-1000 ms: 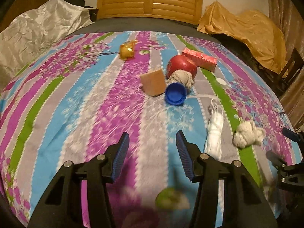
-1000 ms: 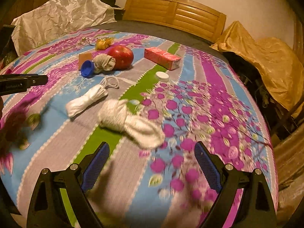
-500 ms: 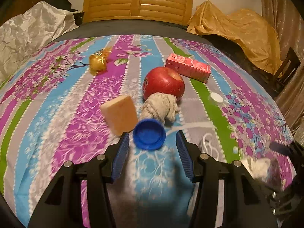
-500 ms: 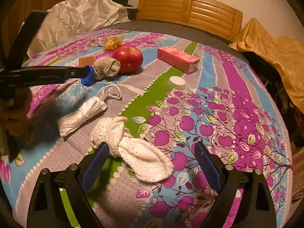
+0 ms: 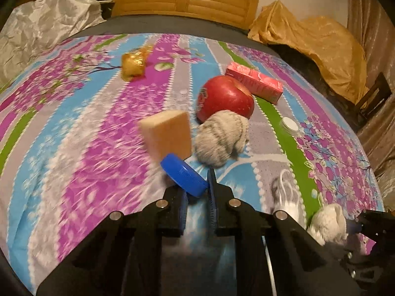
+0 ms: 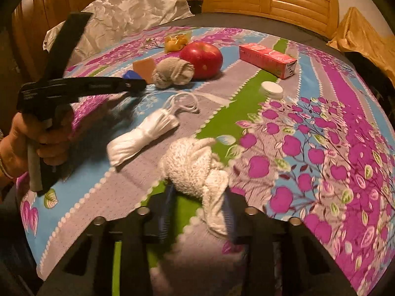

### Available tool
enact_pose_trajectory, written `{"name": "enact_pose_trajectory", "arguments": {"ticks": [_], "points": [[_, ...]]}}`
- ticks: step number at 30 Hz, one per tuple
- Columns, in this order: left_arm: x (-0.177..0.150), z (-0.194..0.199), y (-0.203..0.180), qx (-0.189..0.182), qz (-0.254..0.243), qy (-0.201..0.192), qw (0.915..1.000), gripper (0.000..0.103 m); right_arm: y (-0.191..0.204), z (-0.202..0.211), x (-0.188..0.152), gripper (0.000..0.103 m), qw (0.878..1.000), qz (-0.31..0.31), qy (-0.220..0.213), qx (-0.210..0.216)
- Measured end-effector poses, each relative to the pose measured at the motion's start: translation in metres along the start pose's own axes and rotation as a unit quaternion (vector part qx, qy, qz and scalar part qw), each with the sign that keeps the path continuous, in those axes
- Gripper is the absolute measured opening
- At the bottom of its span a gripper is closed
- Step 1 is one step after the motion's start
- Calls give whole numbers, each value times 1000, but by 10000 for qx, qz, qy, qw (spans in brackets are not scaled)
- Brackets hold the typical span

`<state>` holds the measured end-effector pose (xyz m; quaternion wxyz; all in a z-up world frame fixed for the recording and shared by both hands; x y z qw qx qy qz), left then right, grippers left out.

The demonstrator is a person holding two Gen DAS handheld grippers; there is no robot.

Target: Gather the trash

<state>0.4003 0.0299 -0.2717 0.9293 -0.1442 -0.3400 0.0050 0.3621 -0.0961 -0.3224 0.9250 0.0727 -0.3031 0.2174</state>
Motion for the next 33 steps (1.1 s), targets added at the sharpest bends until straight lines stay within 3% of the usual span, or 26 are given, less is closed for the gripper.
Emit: {"name": "enact_pose_trajectory", "arguments": {"ticks": [4,12,19,33], "points": [[-21,29,13,-7,212,9,9998,13,9,17,-12,32,9993,-321,-63,166],[-66,74,20,89,161,163,9997,13,31,60,-31,32,9962,-773,-232,340],[-77,95,10,99,-4,122,9999,13,33,85,-36,32,9912,-1202,-373,402],[-59,142,-29,-767,70,-323,9965,13,50,140,-58,32,9870,-1489,-551,261]]}}
Point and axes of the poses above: each gripper's, at about its wrist camera, not at the fingertips, and z roughly against the way its jaws point, y to its left, x to its top, the point moved 10 cm from there along -z, roughly the way its jaws point, and after that the axes turned 5 degrees about -x, right-handed, at the moved point
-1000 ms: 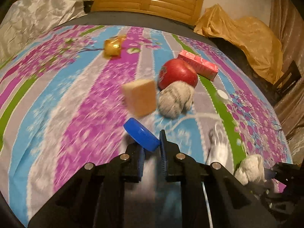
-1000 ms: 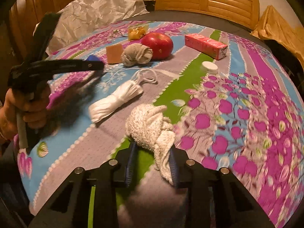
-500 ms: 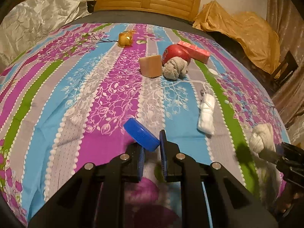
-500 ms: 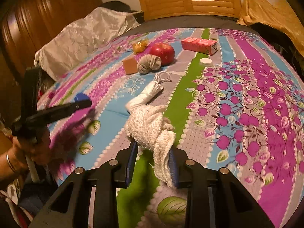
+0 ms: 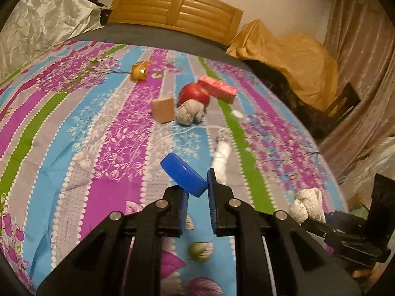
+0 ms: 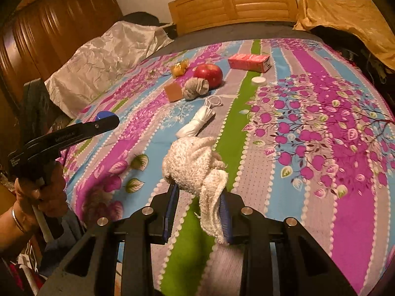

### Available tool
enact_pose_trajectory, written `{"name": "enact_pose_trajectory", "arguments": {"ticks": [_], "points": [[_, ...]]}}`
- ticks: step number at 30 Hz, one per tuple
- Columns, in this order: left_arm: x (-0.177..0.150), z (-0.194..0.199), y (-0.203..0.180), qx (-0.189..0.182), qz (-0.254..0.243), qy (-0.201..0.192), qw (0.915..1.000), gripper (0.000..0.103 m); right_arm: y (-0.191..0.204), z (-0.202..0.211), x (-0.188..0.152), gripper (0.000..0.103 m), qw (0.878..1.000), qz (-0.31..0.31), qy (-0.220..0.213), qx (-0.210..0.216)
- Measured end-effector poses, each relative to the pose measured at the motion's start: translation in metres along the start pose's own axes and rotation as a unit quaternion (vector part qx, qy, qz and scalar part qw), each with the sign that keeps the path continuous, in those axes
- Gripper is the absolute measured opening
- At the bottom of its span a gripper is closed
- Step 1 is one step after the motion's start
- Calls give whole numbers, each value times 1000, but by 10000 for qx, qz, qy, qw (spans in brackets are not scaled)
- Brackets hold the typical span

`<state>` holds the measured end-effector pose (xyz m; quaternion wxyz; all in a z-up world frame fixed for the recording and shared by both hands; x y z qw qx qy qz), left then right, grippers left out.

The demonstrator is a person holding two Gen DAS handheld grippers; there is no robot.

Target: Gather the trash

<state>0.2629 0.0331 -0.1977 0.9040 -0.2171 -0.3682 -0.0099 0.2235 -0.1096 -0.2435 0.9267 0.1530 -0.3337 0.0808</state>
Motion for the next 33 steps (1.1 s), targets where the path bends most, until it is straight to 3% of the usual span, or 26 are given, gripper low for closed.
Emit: {"name": "enact_pose_trajectory", "arguments": {"ticks": [10,22,26,33], "points": [[-1,16,-32,-76,-413,-96,9991,13,-13,43,3,32,9991,-265,-259,-196],[-24,23,-94,-354,-1132,84,9929,13,-33,85,-15,32,9961,-561,-473,-496],[-34,23,-123,-562,-1388,168,9886,13,-46,107,-16,32,9933,-676,-654,-666],[-58,10,-198,-989,-2129,385,9713,13,-84,168,-13,32,9826,-987,-1128,-1099]]}}
Point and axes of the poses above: each gripper's, at about its wrist camera, not at the fingertips, and z roughly against the way its jaws point, y to its left, x to its top, the point moved 10 cm from there along -z, roughly the way its jaws point, and after that the axes turned 5 degrees about -x, right-handed, at the moved point
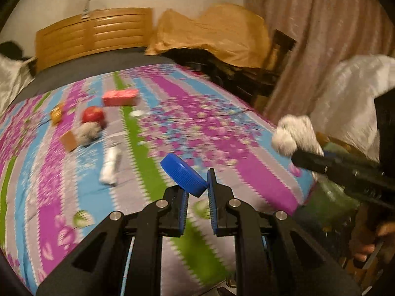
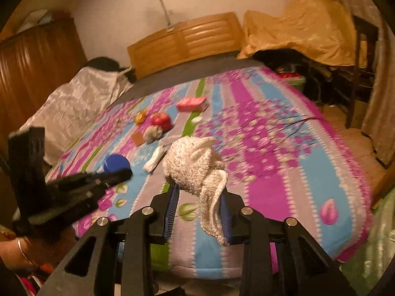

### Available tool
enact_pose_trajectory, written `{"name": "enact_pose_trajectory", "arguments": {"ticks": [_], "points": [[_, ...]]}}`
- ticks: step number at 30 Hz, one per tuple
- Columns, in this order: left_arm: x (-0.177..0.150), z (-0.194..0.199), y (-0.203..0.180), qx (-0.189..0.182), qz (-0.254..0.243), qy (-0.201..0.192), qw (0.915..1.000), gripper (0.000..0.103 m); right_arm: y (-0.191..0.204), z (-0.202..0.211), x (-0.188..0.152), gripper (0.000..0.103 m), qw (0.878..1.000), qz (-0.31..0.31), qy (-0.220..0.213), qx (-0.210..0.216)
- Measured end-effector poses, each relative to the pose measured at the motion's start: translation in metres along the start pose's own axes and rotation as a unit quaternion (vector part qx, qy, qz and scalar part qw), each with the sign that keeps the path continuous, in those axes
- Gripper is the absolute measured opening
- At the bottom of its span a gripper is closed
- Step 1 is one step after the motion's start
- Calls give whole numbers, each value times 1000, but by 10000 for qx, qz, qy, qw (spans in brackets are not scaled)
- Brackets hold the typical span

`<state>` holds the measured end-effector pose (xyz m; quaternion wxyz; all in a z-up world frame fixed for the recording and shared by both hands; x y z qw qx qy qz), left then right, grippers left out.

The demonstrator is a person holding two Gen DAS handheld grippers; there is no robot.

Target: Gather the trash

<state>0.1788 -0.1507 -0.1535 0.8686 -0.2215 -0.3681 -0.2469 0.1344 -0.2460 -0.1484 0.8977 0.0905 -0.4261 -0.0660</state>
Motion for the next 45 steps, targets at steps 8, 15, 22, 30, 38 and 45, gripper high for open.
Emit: {"name": "enact_pose_trajectory", "arguments": {"ticks": [8,15,22,30,38,45], "points": [[15,-38,-92,-514,-895,155,9945,13,-104,68,3,32,9928,-759,-328,-870],[34,-68,-179,-1024,-1590,198,9817,13,-210,129,-18,32,9696,-1651,-563,-1718],[49,-97,-277,-1464,-2413,189,9592,13,-298,193,-42,32,9371,-2206,-814,-2581],[69,-120,-363,-1812,-2929,106,9388,13,-380,263,-58,32,8973,-2599,-1087,-3400],[82,-134,-418,-2098,-2965,144,9316,13,-419,289,-62,32,8830,-2608,-1142,-3731],[72,-143,-444,-2229,-3170,278,9214,13,-418,288,-64,32,8796,-2631,-1057,-3821]]}}
Point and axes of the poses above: each gripper's, at about its wrist camera, not at the fingertips, and z roughly against the way its jaws point, y to its left, x to its top, the point moved 10 cm from there along -z, roughly the way its jaws point, and after that the axes turned 5 degrees about -x, right-handed, at the moved point
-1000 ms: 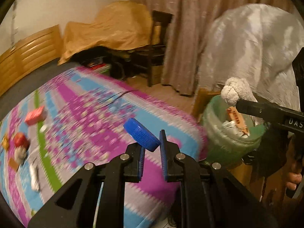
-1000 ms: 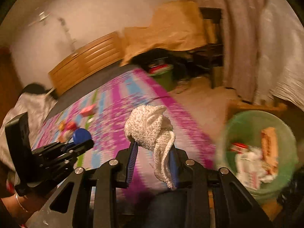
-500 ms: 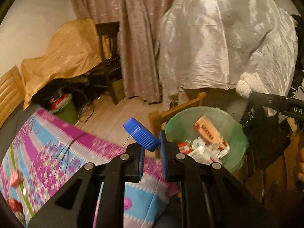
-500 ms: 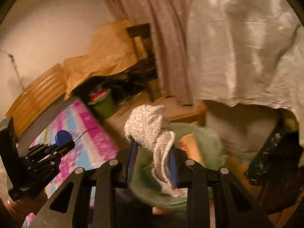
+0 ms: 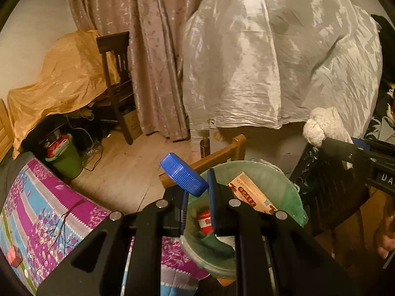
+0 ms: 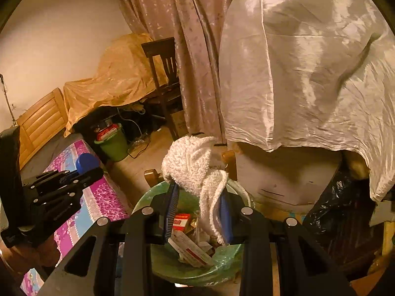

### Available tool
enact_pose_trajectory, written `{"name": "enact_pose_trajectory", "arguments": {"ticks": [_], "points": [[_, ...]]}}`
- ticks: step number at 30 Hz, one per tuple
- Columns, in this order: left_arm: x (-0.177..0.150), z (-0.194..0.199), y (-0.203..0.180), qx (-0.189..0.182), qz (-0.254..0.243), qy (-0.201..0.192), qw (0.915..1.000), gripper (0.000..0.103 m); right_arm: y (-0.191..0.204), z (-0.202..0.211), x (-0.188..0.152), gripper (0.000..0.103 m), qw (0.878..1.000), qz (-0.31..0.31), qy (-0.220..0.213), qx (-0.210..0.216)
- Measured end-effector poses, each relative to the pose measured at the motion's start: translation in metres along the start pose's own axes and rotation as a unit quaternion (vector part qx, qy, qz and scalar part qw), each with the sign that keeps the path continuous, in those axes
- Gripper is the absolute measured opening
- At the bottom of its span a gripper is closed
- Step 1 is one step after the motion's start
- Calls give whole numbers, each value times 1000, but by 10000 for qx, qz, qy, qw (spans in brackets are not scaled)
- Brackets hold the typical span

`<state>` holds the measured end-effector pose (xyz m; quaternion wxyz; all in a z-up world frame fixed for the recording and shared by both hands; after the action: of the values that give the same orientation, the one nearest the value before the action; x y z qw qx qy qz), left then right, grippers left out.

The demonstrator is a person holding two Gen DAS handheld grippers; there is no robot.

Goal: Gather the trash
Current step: 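Open both tools above the green bin to drop the cap and cloth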

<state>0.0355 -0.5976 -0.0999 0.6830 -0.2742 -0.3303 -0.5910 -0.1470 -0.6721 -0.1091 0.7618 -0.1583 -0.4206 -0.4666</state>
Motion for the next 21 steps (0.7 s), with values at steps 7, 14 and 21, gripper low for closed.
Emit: {"name": "enact_pose_trajectory", "arguments": {"ticks": [7,14,21], "points": [[-11,-11,-7,-136,-121,161,9997,13,0,-2,-5,32,9999,6,98,-83],[-14,-12,0,-341,15,181,9993,13,9,-10,-15,32,9993,157,330,-54],[-14,-18,-6,-434,0,215,9988,13,13,-18,-20,32,9987,183,467,54]]}}
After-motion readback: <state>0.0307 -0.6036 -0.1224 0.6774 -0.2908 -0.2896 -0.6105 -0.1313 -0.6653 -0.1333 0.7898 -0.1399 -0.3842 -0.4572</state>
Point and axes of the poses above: each gripper's, at about its wrist camera, not at the fingertips, and z roughly against the way its jaws point, y to its left, x to its top, the point moved 10 cm from there along -z, roughly the way its jaws point, and after that the axes turned 5 degrees about -x, right-handed, at the moved point
